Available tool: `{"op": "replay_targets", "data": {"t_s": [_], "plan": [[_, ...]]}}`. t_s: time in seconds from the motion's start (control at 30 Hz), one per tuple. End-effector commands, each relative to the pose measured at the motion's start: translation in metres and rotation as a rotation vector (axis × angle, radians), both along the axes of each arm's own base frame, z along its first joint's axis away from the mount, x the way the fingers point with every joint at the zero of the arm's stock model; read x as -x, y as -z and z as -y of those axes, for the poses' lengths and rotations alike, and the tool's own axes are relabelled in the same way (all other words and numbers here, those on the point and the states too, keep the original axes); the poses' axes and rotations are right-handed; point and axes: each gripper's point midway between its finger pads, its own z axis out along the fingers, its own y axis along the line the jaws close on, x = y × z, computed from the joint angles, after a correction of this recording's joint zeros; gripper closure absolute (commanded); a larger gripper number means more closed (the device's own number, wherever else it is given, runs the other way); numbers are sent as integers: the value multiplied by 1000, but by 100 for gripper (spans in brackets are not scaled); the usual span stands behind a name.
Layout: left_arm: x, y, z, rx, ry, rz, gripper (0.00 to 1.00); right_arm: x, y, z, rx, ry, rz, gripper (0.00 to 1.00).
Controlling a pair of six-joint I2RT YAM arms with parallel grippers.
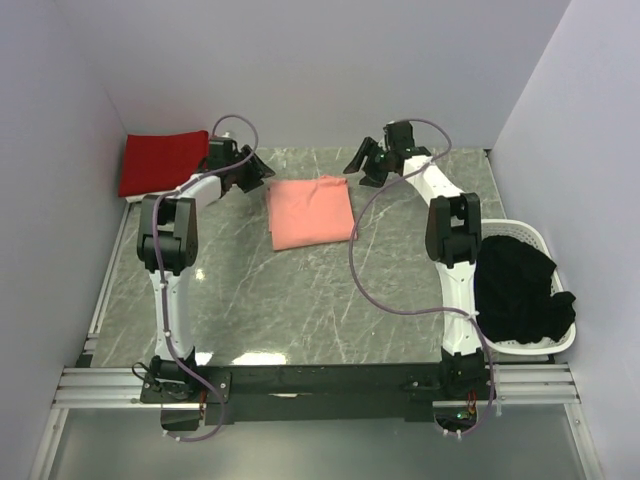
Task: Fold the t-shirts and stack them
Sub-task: Fold the tshirt
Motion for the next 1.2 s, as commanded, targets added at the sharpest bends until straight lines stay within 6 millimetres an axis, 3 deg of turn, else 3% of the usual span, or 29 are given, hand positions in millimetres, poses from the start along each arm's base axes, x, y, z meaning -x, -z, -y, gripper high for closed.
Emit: {"op": "replay_targets", "data": {"t_s": [0.0,0.07,0.1,0.17,0.2,0.23,0.27,0.3,0.33,0.47,0.57,0.63,0.67,0.9,1.03,1.17], "plan": [[-18,-64,-10,35,18,158,41,-10,-57,11,-13,-2,122,27],[-14,-73,-12,23,21,175,38,-5,-71,15,0,10,150,27],[-11,-87,-14,15,11,199,38,-1,-76,14,0,7,160,27],[-1,-84,-18,10,-3,190,41,10,-85,13,11,11,178,28],[5,-95,-19,8,-15,206,41,15,-85,8,24,11,183,29],[15,-81,-20,6,-21,173,44,21,-86,4,33,2,191,32],[20,-93,-17,11,-18,208,46,27,-89,2,33,0,205,34],[25,-91,-15,14,-14,205,51,33,-89,-11,26,-24,211,39],[32,-80,-13,18,-11,183,63,35,-89,-16,16,-31,212,42],[42,-65,12,41,59,162,80,35,-67,-46,-31,-102,173,58],[39,-37,24,34,89,116,90,32,-50,-64,-86,-137,153,61],[33,-33,29,46,102,111,95,28,-42,-70,-115,-146,136,61],[32,-16,30,47,106,79,97,22,-34,-73,-119,-150,132,61],[21,38,14,18,61,-25,99,-16,8,-57,-176,-77,34,62],[23,43,7,24,48,-39,99,-17,19,-50,-220,-55,-13,62],[22,25,5,23,56,-12,99,-14,15,-43,-269,-45,-30,62]]}}
